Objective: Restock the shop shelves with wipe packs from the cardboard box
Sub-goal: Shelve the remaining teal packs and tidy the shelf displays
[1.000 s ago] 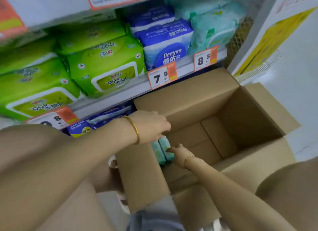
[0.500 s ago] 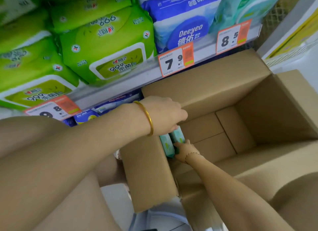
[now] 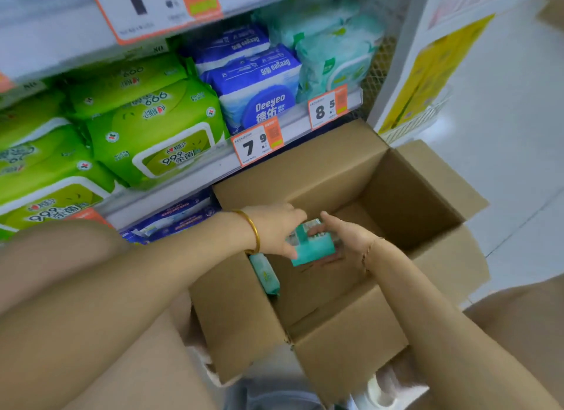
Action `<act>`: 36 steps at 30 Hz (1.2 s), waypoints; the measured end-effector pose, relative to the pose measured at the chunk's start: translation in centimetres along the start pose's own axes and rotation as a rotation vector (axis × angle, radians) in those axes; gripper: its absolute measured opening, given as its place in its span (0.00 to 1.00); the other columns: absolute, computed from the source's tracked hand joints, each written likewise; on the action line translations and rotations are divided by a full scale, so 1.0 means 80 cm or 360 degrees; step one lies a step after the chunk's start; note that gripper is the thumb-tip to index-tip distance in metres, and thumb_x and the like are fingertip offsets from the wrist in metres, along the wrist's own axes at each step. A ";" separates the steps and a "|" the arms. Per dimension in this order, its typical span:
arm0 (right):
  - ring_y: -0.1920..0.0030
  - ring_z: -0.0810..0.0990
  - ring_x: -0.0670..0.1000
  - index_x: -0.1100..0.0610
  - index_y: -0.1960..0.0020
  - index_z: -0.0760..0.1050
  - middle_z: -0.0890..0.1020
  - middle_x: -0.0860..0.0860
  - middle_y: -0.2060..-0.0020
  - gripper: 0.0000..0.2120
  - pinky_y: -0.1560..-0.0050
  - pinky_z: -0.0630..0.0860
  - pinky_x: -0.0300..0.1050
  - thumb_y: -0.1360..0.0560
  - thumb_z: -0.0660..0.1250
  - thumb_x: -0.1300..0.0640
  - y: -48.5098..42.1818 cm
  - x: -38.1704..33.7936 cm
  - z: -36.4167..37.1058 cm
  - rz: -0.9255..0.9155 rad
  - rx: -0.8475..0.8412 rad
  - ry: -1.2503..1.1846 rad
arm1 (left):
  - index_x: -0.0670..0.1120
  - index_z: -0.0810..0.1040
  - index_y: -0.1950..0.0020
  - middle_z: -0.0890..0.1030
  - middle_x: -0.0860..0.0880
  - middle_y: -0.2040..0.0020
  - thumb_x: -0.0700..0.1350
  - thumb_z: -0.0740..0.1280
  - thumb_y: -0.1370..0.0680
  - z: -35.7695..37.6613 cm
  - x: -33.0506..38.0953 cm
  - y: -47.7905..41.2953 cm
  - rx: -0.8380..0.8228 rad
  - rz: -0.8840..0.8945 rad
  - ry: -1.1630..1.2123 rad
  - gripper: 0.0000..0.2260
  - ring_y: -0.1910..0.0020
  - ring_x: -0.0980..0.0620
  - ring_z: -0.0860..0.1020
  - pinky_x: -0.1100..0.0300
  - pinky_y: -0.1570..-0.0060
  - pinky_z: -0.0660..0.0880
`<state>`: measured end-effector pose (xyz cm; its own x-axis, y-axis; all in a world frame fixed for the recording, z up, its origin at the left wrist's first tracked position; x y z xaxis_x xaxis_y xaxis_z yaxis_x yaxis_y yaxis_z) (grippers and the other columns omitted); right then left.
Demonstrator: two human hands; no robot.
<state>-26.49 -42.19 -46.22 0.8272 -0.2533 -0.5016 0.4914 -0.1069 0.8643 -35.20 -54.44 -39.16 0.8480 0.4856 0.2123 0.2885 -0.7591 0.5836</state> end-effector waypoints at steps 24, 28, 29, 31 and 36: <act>0.45 0.82 0.56 0.59 0.34 0.69 0.81 0.55 0.42 0.25 0.47 0.80 0.54 0.28 0.71 0.58 0.192 -0.221 -0.035 -0.1481 -0.0087 -0.0153 | 0.47 0.73 0.39 0.80 0.45 0.41 0.40 0.66 0.24 -0.211 -0.006 0.107 0.0937 0.0263 0.2267 0.14 0.44 0.47 0.80 0.52 0.44 0.78; 0.50 0.83 0.50 0.55 0.38 0.71 0.83 0.50 0.49 0.20 0.53 0.82 0.46 0.28 0.67 0.64 0.232 -0.287 -0.041 -0.1837 -0.0071 -0.0017 | 0.50 0.71 0.39 0.78 0.51 0.43 0.41 0.72 0.29 -0.291 -0.020 0.139 0.1467 0.0232 0.1559 0.20 0.46 0.55 0.78 0.61 0.45 0.76; 0.51 0.83 0.48 0.54 0.38 0.71 0.83 0.49 0.51 0.20 0.52 0.81 0.45 0.28 0.68 0.66 0.245 -0.304 -0.040 -0.1924 -0.0082 0.0020 | 0.51 0.71 0.38 0.77 0.52 0.43 0.41 0.73 0.30 -0.311 -0.021 0.148 0.1570 0.0228 0.1387 0.23 0.46 0.56 0.77 0.64 0.45 0.75; 0.51 0.82 0.46 0.53 0.38 0.70 0.84 0.46 0.52 0.22 0.50 0.81 0.43 0.29 0.69 0.67 0.263 -0.338 -0.035 -0.2087 -0.0079 0.0056 | 0.48 0.71 0.35 0.76 0.53 0.44 0.42 0.74 0.30 -0.349 -0.025 0.162 0.1699 0.0189 0.1021 0.25 0.47 0.58 0.75 0.74 0.49 0.71; 0.45 0.78 0.48 0.61 0.31 0.64 0.78 0.54 0.43 0.26 0.40 0.76 0.47 0.28 0.66 0.65 0.280 -0.418 -0.014 -0.2386 0.0285 0.0093 | 0.39 0.71 0.37 0.75 0.49 0.49 0.36 0.73 0.29 -0.421 -0.065 0.152 0.1919 0.0150 0.1011 0.22 0.57 0.61 0.75 0.75 0.57 0.70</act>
<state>-42.86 -35.05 -10.16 -0.3834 0.2303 -0.8944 0.8307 -0.3373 -0.4429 -51.10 -51.55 -6.76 0.6318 0.2768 0.7240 0.7237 -0.5451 -0.4232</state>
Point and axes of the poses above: each hand's wrist, its own y-axis away from the middle knuckle, its own z-axis out of the palm, x = y × z, the point moved 3 cm from there along -y, towards the middle knuckle
